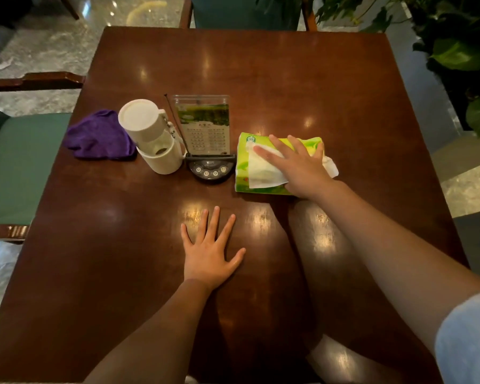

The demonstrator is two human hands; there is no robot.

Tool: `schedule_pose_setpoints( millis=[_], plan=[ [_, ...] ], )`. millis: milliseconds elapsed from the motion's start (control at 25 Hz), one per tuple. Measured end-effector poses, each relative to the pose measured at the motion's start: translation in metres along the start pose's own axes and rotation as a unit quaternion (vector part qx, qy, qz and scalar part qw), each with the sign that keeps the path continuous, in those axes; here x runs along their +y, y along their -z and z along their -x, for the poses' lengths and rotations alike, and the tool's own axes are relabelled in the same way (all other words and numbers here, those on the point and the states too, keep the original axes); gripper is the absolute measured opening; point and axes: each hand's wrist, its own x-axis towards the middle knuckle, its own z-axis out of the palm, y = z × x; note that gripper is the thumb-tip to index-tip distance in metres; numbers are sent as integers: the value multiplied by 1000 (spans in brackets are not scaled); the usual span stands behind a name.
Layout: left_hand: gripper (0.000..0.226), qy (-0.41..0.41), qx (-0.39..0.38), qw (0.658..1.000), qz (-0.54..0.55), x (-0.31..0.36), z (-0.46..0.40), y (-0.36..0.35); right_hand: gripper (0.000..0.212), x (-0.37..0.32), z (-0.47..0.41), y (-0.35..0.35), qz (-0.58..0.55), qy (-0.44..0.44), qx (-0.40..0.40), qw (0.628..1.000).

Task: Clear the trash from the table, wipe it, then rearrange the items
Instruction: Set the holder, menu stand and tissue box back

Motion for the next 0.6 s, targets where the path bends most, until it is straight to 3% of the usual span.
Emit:
schedule_pose_setpoints(
  millis=[200,400,600],
  plan=[
    [75,1,5,1000,5,0,2,0,97,7,-12,8,-13,12,-12,1000],
    [75,-2,9,1000,-1,0,0,0,81,9,3,3,-21,-43,100,994],
    [75,0,8,1000,-5,0,1,0,66,5,3,-7,-68,-58,76,993]
  ],
)
